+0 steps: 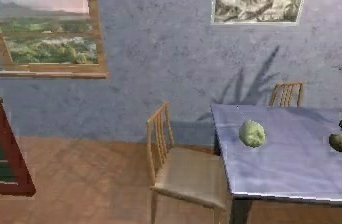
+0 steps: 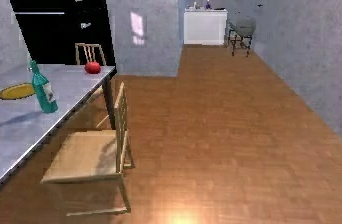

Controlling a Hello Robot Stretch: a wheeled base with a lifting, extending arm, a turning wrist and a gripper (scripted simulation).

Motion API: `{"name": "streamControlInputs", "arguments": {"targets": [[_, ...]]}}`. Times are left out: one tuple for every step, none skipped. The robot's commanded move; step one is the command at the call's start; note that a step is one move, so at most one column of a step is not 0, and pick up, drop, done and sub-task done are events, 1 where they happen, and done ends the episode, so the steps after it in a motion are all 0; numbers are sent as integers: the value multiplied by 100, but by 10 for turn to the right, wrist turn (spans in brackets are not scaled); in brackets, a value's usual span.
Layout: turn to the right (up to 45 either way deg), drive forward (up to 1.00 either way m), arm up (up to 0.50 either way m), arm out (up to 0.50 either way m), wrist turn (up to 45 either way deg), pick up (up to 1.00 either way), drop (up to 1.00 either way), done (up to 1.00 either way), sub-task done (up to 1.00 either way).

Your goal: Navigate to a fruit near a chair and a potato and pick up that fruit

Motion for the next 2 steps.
{"name": "streamControlInputs", "arguments": {"targets": [[450,0,0,0,0,0,0,0,0],[420,0,0,0,0,0,0,0,0]]}}
